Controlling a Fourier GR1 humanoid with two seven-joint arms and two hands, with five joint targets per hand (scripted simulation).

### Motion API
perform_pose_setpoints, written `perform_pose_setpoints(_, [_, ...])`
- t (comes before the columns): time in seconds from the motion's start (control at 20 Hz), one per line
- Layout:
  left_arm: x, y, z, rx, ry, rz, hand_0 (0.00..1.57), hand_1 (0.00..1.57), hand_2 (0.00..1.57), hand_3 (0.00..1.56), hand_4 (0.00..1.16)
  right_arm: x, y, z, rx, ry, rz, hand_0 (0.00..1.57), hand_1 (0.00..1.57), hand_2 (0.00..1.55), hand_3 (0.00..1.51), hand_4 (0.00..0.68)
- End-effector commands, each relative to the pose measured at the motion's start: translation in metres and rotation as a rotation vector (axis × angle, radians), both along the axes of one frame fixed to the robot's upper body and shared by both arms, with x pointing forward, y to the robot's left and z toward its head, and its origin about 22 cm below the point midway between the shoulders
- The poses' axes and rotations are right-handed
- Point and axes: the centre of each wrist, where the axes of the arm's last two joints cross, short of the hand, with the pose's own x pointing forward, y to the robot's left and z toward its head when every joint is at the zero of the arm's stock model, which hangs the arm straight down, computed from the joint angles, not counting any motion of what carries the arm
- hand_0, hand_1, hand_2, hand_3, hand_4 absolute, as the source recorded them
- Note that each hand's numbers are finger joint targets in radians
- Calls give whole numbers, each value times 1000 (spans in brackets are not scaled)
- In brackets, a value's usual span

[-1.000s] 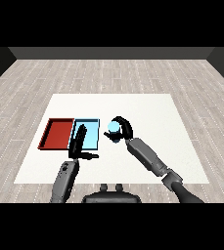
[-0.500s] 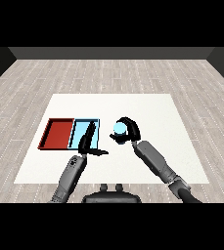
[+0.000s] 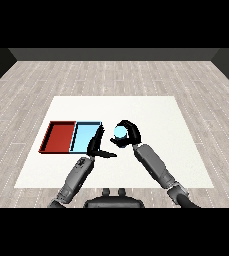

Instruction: Pick the blue can and put it in the blue box

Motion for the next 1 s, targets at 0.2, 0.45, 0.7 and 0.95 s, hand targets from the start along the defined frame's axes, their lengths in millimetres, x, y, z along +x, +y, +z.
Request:
perform_pose_setpoints(0.2, [17,-30,-5,29,7,-13,0,0,0,0,0,9,-5,17,-17,-26,57,1404,1404,1439,1403,679])
perform_pose_setpoints(0.45, [0,-25,-10,22,48,-34,0,0,0,0,0,-28,32,5,23,-31,43,1397,1397,1450,1411,677])
perform_pose_setpoints(0.7, [-8,-35,-15,8,46,-37,0,0,0,0,0,-30,20,-10,-9,-33,62,1396,1396,1431,1395,654])
perform_pose_setpoints(0.95, [10,-29,-18,19,31,-32,0,0,0,0,0,4,33,10,-11,-33,97,1419,1419,1430,1388,651])
